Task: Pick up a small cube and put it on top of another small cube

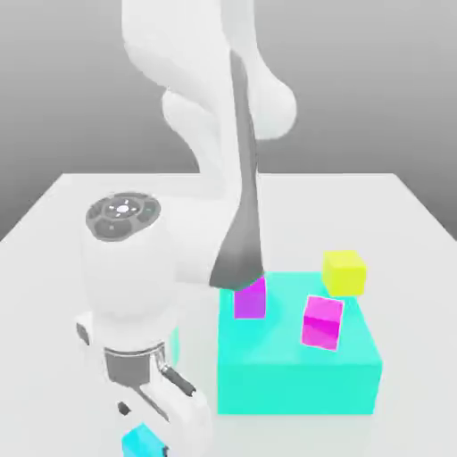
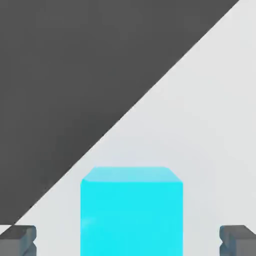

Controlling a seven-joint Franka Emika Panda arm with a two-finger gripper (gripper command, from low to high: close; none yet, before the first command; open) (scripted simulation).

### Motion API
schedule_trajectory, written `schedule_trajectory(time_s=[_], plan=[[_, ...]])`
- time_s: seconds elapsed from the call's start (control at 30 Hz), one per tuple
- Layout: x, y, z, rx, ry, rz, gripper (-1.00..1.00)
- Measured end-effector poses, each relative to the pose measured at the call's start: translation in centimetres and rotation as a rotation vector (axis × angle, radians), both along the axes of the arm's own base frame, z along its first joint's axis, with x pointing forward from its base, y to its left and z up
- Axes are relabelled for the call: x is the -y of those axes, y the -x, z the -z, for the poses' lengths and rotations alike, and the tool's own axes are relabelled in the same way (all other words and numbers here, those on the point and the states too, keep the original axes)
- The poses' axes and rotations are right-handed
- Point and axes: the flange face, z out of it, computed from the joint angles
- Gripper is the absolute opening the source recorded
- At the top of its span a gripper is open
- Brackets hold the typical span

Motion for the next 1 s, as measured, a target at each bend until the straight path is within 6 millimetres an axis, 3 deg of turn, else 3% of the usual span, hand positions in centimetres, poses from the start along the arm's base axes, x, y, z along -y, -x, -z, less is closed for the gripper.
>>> schedule_trajectory(time_s=[0.23, 0.43, 0.73, 1.0], plan=[[0.0, 0.0, 0.0, 0.001, 0.0, 0.0, -1.0], [-0.7, 0.5, -6.9, -0.001, 0.007, -0.053, -1.0], [-6.2, 5.7, -14.6, -0.014, 0.041, -0.456, -1.0], [-9.7, 11.9, -19.1, -0.016, 0.035, -0.802, -1.0]])
